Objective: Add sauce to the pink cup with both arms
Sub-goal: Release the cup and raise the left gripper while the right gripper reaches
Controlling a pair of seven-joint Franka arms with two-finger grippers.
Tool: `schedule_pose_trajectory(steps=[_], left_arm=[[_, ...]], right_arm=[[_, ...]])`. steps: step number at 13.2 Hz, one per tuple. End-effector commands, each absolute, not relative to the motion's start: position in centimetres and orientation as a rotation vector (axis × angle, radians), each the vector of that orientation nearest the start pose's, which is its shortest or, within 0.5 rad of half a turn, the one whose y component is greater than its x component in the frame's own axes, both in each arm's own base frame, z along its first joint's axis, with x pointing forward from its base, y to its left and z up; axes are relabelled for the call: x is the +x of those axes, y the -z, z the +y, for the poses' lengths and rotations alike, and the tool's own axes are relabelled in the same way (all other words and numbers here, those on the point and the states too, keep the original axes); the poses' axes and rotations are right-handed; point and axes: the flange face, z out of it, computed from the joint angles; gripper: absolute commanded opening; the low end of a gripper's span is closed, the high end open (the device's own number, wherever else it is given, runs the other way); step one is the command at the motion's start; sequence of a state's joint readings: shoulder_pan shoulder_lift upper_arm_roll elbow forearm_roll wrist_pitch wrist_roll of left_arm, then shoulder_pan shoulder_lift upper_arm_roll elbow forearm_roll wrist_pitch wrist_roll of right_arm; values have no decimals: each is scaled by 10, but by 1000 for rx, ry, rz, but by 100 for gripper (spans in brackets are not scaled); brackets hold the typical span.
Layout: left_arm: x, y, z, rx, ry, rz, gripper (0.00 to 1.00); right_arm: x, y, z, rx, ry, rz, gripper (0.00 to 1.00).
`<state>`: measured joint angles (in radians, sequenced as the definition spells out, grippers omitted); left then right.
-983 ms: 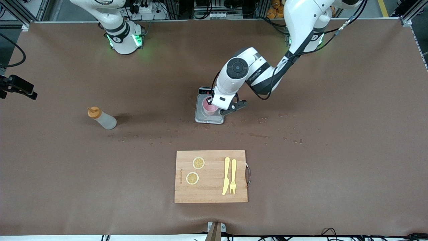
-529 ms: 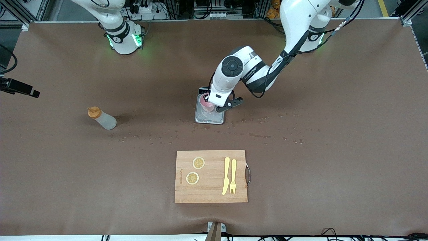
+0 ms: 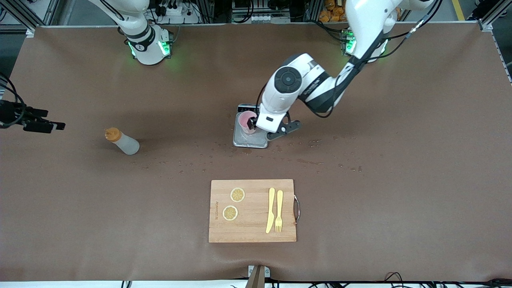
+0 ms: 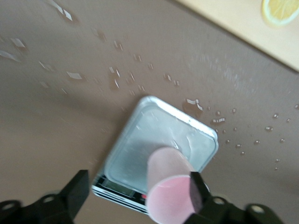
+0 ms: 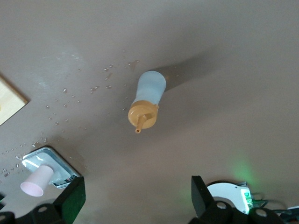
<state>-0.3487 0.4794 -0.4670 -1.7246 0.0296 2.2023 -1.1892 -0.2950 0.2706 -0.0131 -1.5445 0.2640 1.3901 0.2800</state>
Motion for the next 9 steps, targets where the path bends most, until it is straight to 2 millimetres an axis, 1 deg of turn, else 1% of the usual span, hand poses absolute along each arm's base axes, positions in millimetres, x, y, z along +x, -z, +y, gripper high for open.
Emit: schedule_pose_trajectory(steps=[1, 2, 3, 5, 6, 7, 8, 9], left_arm=[[499, -383, -415, -3199, -124, -505, 100], [507, -398, -398, -3201, -107, -446, 100], [516, -413, -379, -3208, -91, -406, 100], [529, -442, -342, -3210, -56, -313, 100], [533, -453, -328, -3205, -43, -272, 100], [536, -463, -313, -3199, -35, -235, 100], [538, -469, -298, -3188, -51, -199, 100], [539, -478, -286, -3186, -64, -141, 100]], right_arm=[[575, -449, -178, -2475, -688, 1126, 100], [573, -435, -190, -2373, -740, 1230, 100], [570, -426, -194, -2335, -789, 1254, 100], [567, -402, -204, -2264, -864, 1299, 100], [566, -392, -206, -2207, -900, 1367, 100], [565, -381, -214, -2129, -936, 1440, 100], [563, -366, -224, -2047, -973, 1487, 100], [561, -354, -229, -1991, -999, 1506, 100]])
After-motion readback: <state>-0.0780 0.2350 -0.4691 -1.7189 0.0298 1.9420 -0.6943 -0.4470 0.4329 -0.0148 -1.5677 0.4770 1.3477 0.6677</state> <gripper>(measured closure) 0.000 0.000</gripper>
